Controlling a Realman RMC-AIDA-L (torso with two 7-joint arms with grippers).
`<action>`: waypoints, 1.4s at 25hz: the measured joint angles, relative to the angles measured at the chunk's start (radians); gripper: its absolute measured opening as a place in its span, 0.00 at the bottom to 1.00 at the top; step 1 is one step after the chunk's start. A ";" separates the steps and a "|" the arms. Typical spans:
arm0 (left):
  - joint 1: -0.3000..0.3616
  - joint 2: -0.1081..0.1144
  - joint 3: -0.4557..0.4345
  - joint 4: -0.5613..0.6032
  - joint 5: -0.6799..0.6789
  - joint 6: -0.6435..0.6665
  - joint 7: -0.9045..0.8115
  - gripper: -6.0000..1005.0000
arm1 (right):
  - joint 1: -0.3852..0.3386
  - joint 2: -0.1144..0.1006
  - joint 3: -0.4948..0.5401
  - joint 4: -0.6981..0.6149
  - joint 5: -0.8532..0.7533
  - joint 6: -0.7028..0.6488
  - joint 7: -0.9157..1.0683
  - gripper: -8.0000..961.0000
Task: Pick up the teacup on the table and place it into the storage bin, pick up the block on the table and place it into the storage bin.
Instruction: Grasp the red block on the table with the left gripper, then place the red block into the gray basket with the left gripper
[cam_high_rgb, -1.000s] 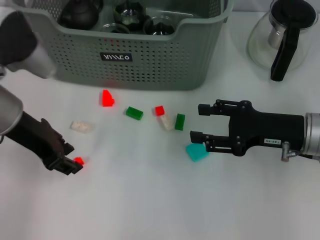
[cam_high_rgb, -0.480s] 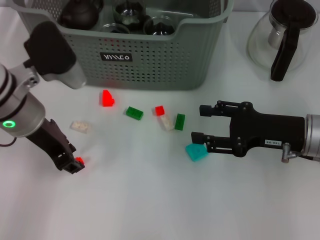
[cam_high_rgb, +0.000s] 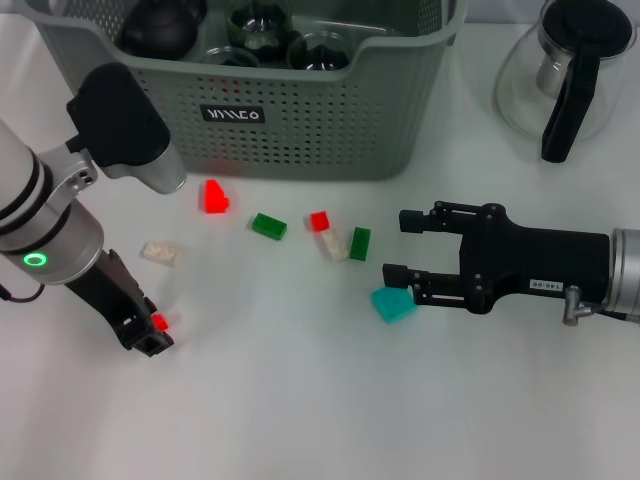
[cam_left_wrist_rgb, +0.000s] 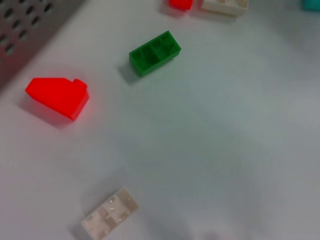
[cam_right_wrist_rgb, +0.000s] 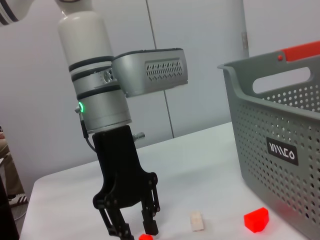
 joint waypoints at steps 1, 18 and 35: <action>-0.001 0.000 0.000 -0.005 0.000 -0.004 0.000 0.44 | 0.000 0.000 0.000 0.000 0.000 0.000 0.000 0.78; -0.011 -0.001 0.018 -0.043 0.025 -0.058 -0.031 0.37 | 0.000 0.000 -0.002 0.001 0.000 0.000 0.000 0.78; -0.106 0.013 -0.361 -0.041 -0.133 0.115 0.015 0.18 | -0.002 0.000 0.000 0.003 0.000 0.000 0.001 0.78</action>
